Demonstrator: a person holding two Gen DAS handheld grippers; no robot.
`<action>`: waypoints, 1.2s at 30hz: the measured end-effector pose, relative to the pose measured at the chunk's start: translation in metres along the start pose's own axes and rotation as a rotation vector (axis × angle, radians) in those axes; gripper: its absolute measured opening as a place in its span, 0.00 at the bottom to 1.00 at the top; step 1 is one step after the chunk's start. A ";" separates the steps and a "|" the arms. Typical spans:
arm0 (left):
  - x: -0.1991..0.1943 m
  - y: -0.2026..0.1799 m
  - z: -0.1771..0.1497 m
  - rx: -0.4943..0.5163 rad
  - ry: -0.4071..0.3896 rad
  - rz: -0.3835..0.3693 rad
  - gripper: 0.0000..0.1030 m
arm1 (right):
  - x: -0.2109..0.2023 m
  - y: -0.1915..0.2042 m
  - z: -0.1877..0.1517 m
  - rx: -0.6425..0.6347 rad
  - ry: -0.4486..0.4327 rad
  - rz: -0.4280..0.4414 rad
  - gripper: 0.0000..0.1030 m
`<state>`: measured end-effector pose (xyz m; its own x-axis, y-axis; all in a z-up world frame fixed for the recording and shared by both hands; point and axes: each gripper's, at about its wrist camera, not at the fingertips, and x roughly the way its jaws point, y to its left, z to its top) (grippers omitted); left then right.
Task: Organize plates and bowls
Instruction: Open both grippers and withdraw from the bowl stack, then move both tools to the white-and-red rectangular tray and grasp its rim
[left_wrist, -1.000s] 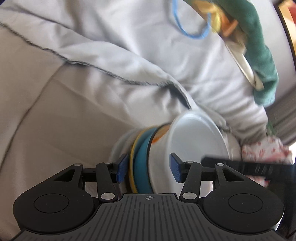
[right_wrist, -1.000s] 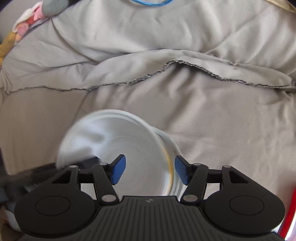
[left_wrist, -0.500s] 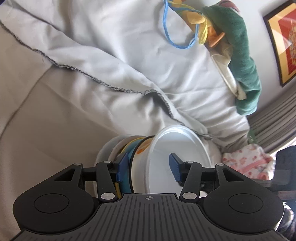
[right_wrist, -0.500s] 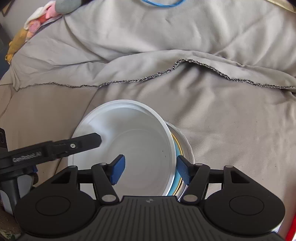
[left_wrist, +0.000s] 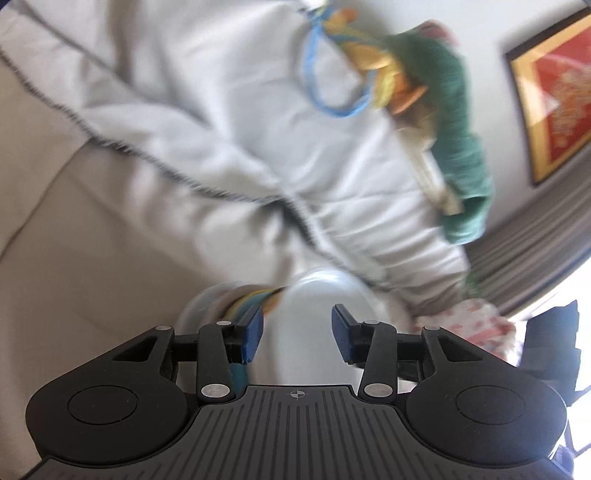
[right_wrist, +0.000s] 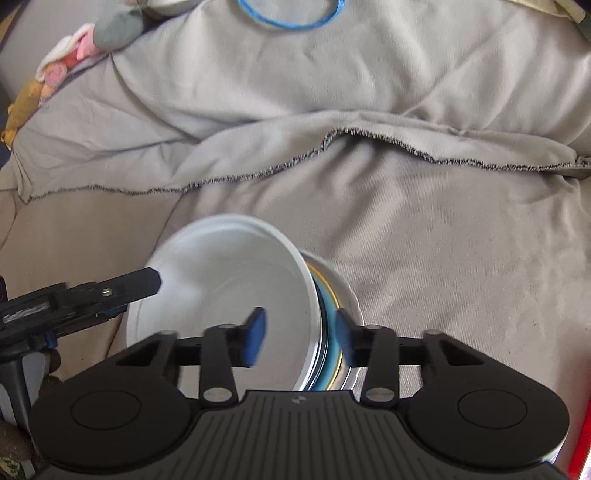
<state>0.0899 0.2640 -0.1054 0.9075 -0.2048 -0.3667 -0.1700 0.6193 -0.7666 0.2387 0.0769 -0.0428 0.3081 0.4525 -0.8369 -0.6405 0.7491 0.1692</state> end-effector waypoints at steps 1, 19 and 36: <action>-0.001 -0.002 0.000 0.005 -0.008 -0.022 0.44 | -0.001 -0.001 0.001 0.002 -0.010 0.006 0.30; 0.003 0.010 0.003 -0.054 -0.043 0.073 0.41 | -0.009 -0.009 0.001 -0.010 -0.060 0.023 0.21; 0.096 -0.195 -0.085 0.311 0.174 0.070 0.41 | -0.129 -0.206 -0.122 0.265 -0.409 -0.410 0.58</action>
<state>0.1772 0.0592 -0.0356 0.8145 -0.2626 -0.5173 -0.0805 0.8319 -0.5491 0.2450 -0.1955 -0.0331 0.7687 0.2124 -0.6033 -0.2337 0.9713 0.0441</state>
